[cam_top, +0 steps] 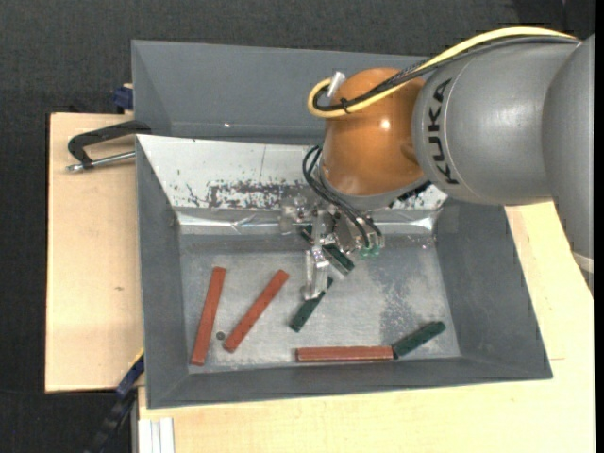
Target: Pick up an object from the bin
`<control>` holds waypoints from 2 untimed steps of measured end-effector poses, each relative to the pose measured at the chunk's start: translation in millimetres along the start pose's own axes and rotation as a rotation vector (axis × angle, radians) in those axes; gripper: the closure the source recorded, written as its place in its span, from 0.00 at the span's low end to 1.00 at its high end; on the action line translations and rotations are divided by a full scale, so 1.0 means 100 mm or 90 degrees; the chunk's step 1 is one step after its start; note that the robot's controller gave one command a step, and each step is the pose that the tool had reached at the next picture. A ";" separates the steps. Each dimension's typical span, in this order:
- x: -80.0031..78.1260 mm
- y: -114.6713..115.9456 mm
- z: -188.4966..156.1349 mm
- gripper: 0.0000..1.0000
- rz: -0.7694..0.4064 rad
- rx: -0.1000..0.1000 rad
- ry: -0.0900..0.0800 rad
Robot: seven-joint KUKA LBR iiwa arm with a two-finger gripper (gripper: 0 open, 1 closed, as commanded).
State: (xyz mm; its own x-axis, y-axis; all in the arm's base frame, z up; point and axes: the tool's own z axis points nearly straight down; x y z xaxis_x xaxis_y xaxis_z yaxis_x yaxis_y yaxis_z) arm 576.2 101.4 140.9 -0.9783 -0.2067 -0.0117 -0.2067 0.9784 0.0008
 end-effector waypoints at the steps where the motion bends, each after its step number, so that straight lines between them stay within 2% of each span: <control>1: 0.14 -0.04 0.50 0.00 -0.078 0.000 0.006; 2: 0.17 0.45 0.68 1.00 -0.167 -0.001 0.005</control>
Offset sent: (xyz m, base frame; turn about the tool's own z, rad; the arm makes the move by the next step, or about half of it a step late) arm -0.0267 0.0393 -0.0691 -0.2633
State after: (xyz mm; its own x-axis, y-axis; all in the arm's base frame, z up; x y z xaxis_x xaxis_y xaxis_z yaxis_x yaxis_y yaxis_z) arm 550.6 142.1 73.1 -0.8913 -0.4534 -0.0033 -0.4534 0.8913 0.0011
